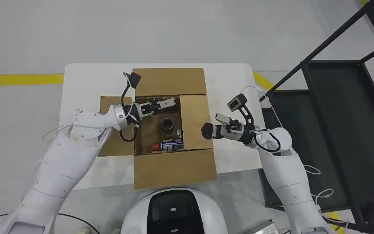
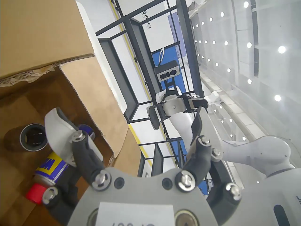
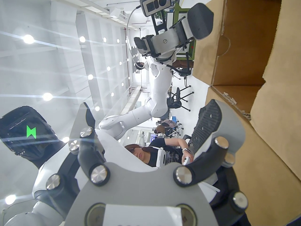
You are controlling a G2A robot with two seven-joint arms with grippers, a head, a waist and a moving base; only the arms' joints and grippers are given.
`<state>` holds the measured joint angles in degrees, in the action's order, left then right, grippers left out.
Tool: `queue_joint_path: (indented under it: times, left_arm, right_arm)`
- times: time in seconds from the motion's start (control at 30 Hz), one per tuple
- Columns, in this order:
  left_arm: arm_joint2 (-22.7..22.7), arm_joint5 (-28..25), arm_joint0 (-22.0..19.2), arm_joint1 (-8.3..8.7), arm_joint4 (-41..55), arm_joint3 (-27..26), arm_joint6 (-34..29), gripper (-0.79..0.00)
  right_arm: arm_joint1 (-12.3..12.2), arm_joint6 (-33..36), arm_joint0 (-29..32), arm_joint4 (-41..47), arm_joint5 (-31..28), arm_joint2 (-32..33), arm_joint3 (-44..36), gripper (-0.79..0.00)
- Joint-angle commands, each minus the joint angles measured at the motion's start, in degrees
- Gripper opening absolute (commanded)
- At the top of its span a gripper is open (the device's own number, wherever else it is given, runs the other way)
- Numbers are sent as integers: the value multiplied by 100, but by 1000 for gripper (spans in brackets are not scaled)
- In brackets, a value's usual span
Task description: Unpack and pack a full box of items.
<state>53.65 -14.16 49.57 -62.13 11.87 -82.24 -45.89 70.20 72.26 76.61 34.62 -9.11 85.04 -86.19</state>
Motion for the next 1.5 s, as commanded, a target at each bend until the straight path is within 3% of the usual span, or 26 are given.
queue_joint_path:
  times: [0.0,0.63,0.73,0.87,1.17,1.47]
  left_arm:
    - [-6,1,-7,-1,-11,9,-8,0]
    - [-6,1,-7,-1,-11,9,-8,0]
    - [-129,247,-34,-44,-135,-22,128,0]
    - [-529,515,-376,-222,-134,324,229,0]
    - [-1571,265,-1031,-839,112,1696,645,0]
    - [-2037,-194,-1520,-1441,647,2889,853,0]
  right_arm:
    - [0,-6,2,-9,-2,2,-3,0]
    - [0,-6,2,-9,-2,2,-3,0]
    - [-4,-200,47,-34,119,-37,-79,0]
    - [-48,-151,131,14,260,60,-125,0]
    - [-134,40,323,139,489,195,-205,0]
    - [-186,-14,462,-320,558,-65,-485,0]
